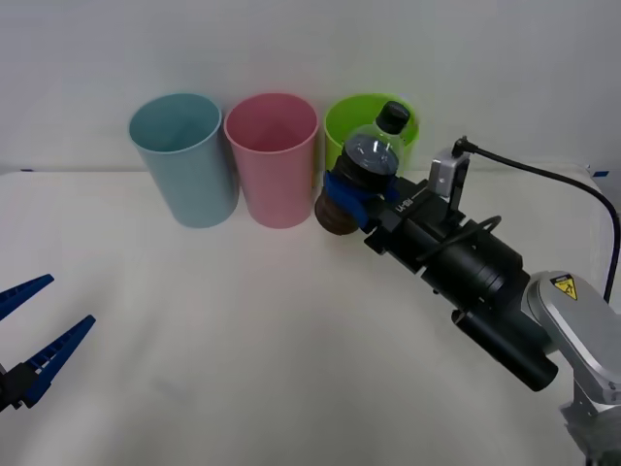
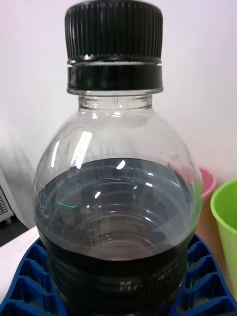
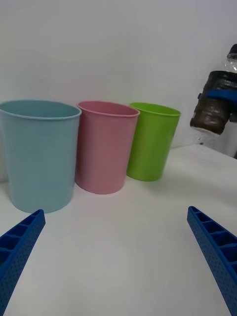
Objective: Grasp the object on the table and drop it into the matching bin: aluminum can to the light blue bin, PET bottle to the pink bin.
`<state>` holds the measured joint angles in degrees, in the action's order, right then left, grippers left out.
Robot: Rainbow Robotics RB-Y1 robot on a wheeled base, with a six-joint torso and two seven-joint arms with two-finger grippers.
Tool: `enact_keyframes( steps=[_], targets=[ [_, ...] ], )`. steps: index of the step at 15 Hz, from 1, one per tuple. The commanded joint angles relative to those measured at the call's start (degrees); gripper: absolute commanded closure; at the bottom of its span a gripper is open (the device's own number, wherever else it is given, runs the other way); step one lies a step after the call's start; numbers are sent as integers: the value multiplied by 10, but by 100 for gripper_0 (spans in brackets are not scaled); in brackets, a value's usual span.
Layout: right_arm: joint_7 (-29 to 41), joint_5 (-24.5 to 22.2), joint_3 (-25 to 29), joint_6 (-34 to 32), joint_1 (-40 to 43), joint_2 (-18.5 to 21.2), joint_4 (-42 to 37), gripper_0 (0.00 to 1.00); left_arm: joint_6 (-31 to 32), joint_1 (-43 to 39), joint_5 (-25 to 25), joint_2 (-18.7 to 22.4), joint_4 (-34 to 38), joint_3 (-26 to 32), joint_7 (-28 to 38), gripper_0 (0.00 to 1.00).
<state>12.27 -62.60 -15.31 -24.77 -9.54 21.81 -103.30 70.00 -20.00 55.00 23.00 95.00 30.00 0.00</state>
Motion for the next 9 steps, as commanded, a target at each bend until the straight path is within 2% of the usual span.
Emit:
enact_keyframes(
  steps=[1, 3, 9],
  targets=[
    [28, -8, -18, 13, -58, -1, 17, 100, 0, 0, 0, 0, 0, 0, 0, 0],
    [32, -8, -37, 33, -122, -5, 62, 100, 0, 0, 0, 0, 0, 0, 0, 0],
    [27, -12, -38, 53, -273, -61, 233, 100, 0, 0, 0, 0, 0, 0, 0, 0]
  ],
)
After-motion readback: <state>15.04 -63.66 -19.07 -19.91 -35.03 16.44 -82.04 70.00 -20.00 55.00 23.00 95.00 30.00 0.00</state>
